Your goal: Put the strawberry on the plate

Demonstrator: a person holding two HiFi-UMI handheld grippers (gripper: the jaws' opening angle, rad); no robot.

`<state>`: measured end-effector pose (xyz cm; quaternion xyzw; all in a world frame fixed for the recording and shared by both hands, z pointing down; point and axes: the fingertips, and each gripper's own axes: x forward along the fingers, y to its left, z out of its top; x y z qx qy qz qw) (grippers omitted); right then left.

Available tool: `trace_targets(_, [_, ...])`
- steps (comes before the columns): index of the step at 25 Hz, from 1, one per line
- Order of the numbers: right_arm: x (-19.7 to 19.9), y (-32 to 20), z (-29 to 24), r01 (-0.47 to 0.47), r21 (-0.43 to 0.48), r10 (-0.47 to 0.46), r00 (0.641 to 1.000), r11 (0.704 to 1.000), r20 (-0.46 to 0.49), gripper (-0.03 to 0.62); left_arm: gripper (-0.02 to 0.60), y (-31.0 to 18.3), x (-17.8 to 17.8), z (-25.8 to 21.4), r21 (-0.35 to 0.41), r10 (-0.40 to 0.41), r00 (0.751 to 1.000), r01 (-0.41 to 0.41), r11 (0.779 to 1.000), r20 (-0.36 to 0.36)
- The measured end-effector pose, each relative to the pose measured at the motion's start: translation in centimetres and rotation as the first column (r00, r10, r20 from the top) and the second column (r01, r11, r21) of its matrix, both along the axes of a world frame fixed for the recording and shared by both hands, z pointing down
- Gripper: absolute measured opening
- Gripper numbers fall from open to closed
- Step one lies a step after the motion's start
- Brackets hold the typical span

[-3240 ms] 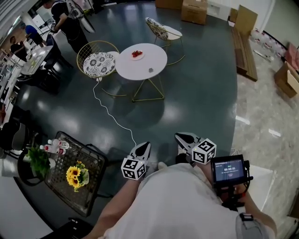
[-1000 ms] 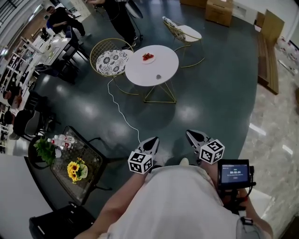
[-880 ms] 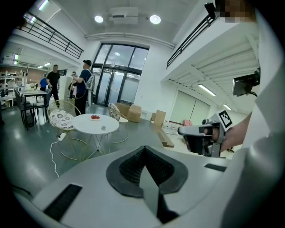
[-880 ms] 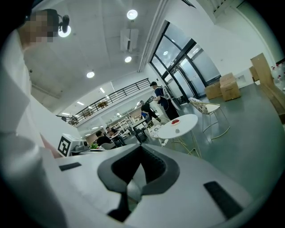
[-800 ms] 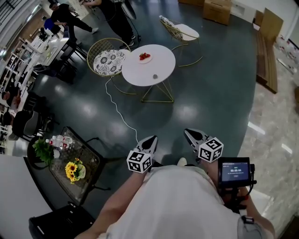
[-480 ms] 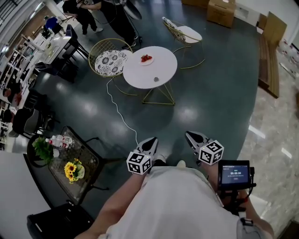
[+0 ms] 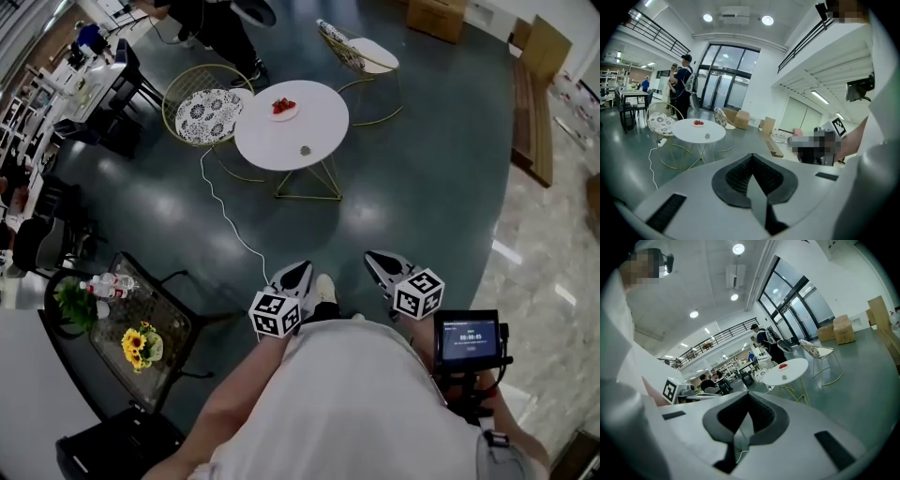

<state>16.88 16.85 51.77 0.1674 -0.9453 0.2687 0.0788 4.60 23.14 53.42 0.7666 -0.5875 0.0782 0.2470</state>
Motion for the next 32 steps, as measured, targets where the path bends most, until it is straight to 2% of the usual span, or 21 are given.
trace_targets(16, [-6.9,-8.7,-0.9,-0.04,0.031,0.041,0.999,0.999,-0.034,0.006,0.006,-8.8,-6.9,0.0,0.02,0.054,0.998,-0.054,0.998,-0.018])
trace_targets(23, [-10.5,-10.6,0.2,-0.06,0.03,0.061,0.997,0.998,-0.056,0.006,0.006,-11.1,-10.9,0.7,0.027,0.067,0.997,-0.066,0.997,-0.029])
trace_targets(32, [-13.5,-12.0,-1.4,-0.054,0.051,0.057,0.996,0.997,-0.071,0.006,0.006,-12.1,-14.1,-0.2,0.045,0.054,0.998,-0.052,0.998,-0.037])
